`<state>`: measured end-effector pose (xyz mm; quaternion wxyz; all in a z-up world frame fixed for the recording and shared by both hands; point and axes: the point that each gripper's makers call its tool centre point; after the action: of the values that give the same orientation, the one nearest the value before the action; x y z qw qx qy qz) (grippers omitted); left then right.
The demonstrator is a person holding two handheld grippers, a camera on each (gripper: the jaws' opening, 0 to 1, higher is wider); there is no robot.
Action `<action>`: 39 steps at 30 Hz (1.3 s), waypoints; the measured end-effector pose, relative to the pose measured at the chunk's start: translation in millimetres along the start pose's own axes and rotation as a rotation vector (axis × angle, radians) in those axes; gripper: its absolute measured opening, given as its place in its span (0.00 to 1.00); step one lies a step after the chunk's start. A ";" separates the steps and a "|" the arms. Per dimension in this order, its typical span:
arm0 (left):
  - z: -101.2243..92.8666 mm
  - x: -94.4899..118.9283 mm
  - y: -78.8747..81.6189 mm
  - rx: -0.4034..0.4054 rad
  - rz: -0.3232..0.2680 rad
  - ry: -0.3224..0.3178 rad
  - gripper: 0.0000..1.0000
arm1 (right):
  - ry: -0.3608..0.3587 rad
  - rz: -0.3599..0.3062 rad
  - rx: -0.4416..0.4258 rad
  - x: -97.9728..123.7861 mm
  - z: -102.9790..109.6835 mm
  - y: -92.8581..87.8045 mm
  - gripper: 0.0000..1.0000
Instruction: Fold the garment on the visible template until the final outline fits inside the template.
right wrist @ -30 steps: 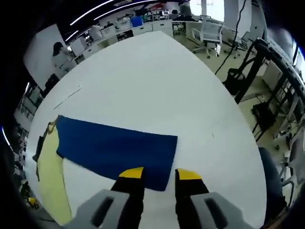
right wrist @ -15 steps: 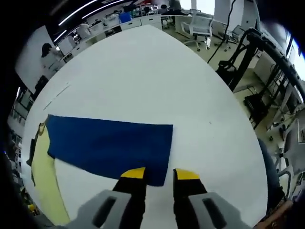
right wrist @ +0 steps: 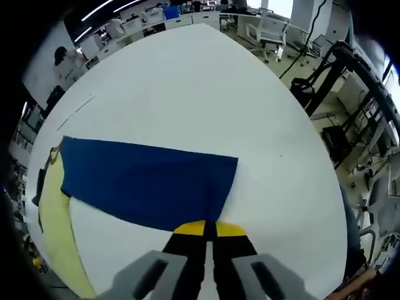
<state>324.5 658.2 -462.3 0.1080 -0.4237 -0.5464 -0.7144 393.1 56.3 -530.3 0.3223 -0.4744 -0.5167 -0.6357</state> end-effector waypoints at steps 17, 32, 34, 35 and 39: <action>-0.4 2.1 10.1 -0.004 -0.046 -0.018 0.91 | 0.053 -0.057 0.035 26.0 15.4 12.8 0.00; -11.5 5.2 16.4 0.009 -0.063 -0.060 0.96 | 0.162 -0.126 0.108 40.2 59.0 43.7 0.00; -11.6 5.9 17.2 0.008 -0.067 -0.059 0.97 | 0.176 -0.133 0.121 42.3 67.7 46.5 0.00; -11.8 6.7 17.6 0.007 -0.068 -0.058 0.97 | 0.187 -0.137 0.134 43.9 74.0 47.8 0.00; -13.5 8.4 18.4 0.008 -0.073 -0.064 0.97 | 0.212 -0.151 0.167 50.0 92.0 52.9 0.00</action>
<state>324.2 642.1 -444.1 0.0663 -0.4256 -0.5675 -0.7017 448.4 135.2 -463.5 0.3647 -0.3358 -0.5651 -0.6595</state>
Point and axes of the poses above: the point that each gripper's makers call its tool centre point, and the gripper's own axes: x roughly backward along the fingers, z roughly to its left, y roughly out of its top, and after that the axes turned 4 degrees about -y, right-handed
